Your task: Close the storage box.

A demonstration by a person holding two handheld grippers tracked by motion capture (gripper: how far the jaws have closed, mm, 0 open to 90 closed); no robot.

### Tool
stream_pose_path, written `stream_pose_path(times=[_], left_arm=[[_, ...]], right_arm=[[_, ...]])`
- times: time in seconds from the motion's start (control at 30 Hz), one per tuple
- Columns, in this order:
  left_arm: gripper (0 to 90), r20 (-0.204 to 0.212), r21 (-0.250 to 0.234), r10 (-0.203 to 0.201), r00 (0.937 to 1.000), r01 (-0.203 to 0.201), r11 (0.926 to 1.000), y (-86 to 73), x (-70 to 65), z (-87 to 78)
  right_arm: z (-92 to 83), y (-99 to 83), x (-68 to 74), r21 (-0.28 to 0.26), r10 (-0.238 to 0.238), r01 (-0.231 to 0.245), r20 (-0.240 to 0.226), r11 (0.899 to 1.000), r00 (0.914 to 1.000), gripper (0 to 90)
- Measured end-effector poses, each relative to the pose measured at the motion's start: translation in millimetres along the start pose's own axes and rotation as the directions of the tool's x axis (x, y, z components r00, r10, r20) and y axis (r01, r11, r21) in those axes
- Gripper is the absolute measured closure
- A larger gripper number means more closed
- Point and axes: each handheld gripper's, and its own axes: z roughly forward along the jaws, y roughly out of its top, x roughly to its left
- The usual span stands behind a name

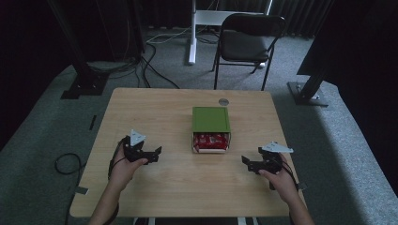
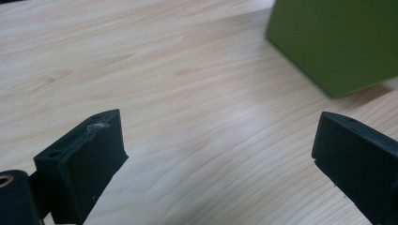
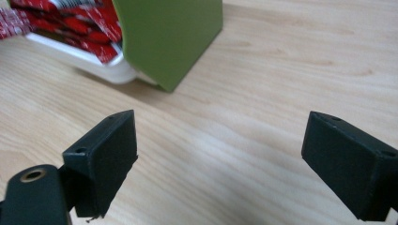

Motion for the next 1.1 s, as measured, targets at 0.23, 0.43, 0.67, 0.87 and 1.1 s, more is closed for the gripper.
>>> stream_pose_path(times=[0.23, 0.43, 0.67, 0.87, 1.1], left_arm=[[3.9, -0.050, 0.006, -0.051, 0.9975, 0.051, 0.9987, -17.8, 13.4, -7.2], [3.9, -0.099, 0.018, -0.099, 0.9901, 0.102, 0.9947, -33.3, 24.5, -12.7], [3.9, -0.151, 0.047, -0.131, 0.9799, 0.139, 0.9892, -51.2, 36.5, -20.6], [3.9, -0.190, 0.059, -0.160, 0.9687, 0.174, 0.9829, -63.3, 44.4, -27.5], [3.9, -0.239, 0.087, -0.177, 0.9548, 0.203, 0.9754, -76.4, 50.7, -35.7]], right_arm=[[-2.8, -14.0, -1.7, 0.026, 0.006, -0.006, 0.005, 1.000, 1.0000, 10.5], [-5.6, -21.3, -3.6, 0.036, 0.008, -0.008, 0.015, 0.999, 0.9999, 10.5], [-11.3, -31.7, -5.6, 0.058, -0.001, -0.001, 0.033, 0.998, 0.9994, 10.5], [-16.2, -40.0, -10.8, 0.071, 0.007, -0.010, 0.049, 0.997, 0.9988, 10.5], [-18.7, -47.1, -13.2, 0.090, 0.015, -0.020, 0.060, 0.996, 0.9981, 10.4]])
